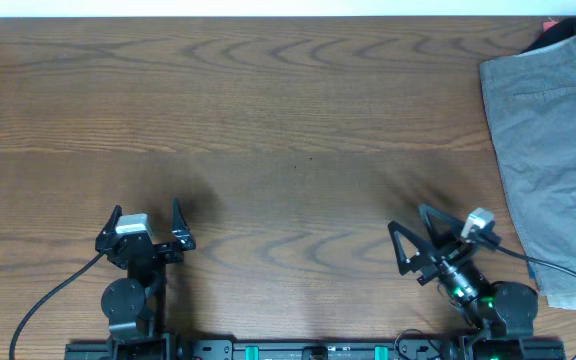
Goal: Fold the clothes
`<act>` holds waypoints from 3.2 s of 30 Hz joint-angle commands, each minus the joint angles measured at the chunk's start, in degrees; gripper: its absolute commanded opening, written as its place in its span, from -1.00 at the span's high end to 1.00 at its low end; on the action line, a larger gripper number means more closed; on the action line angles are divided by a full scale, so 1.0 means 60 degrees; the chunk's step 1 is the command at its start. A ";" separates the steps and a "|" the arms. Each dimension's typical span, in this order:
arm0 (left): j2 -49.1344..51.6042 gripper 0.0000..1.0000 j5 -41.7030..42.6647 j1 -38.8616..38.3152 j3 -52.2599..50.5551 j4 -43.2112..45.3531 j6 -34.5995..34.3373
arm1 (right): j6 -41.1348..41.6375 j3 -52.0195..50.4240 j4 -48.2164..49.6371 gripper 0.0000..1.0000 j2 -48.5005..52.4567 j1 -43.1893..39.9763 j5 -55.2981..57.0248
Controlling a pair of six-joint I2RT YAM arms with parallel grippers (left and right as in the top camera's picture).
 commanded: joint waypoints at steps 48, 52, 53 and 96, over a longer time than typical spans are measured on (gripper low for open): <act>0.0018 -0.95 0.0069 0.0040 -0.0102 -0.0404 0.0182 | -0.8335 1.6655 -0.6969 -0.99 1.9700 -0.1479 0.9959; 0.0018 -0.95 0.0069 0.0040 -0.0102 -0.0404 0.0182 | -0.8546 1.6655 -0.6721 -0.98 2.0516 -0.1672 1.0047; 0.0018 -0.95 0.0069 0.0040 -0.0102 -0.0404 0.0182 | -0.8546 1.6655 -0.6645 -0.98 2.0702 -0.1708 1.0043; 0.0018 -0.95 0.0069 0.0040 -0.0102 -0.0404 0.0182 | -0.6379 1.6655 -0.6612 0.99 1.9864 -0.1738 0.9970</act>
